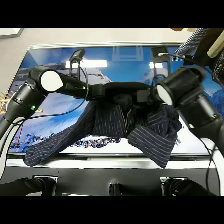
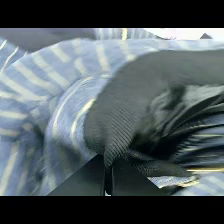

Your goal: Fold the clothes and pants, and hang the long-sleeved shirts on hangers.

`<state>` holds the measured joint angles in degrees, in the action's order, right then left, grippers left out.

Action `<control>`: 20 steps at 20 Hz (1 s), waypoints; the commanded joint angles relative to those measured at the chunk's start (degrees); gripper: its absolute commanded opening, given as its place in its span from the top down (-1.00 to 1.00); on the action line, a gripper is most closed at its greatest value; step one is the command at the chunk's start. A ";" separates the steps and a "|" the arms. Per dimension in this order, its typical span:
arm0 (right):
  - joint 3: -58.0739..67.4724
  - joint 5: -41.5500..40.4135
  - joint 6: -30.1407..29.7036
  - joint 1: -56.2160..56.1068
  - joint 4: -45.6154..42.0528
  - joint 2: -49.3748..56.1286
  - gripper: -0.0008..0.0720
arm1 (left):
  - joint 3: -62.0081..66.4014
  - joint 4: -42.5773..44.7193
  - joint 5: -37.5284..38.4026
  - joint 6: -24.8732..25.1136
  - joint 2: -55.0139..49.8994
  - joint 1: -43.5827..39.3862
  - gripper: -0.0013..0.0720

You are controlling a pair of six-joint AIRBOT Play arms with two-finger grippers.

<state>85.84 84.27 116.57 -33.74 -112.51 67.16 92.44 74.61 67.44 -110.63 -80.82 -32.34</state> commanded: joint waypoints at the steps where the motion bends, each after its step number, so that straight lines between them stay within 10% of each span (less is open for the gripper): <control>1: -1.01 7.54 -5.60 0.02 0.24 -4.74 0.93 | -0.46 -0.31 6.73 5.33 -0.07 0.00 0.95; 7: -5.64 8.04 -7.41 0.02 2.56 -9.42 0.93 | -5.88 -6.38 1.77 5.68 0.22 -2.29 0.94; 8: -5.64 7.04 -6.80 0.02 3.08 -9.42 0.93 | -5.88 -8.04 0.83 5.66 0.28 -2.34 0.70; 10: -5.64 5.22 -5.90 0.02 4.83 -9.42 0.93 | -5.84 -9.70 0.17 5.57 0.63 -2.34 -0.42; 11: -5.64 4.85 -4.79 0.02 5.27 -9.42 0.93 | -5.81 -9.60 0.20 4.92 1.11 -2.25 -0.59; 20: -5.62 3.80 -4.28 0.02 8.83 -9.42 0.93 | -18.23 8.39 6.43 1.51 23.85 19.52 -0.65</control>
<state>80.25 88.49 112.18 -33.71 -105.14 57.78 80.60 78.08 71.77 -110.10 -65.04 -21.82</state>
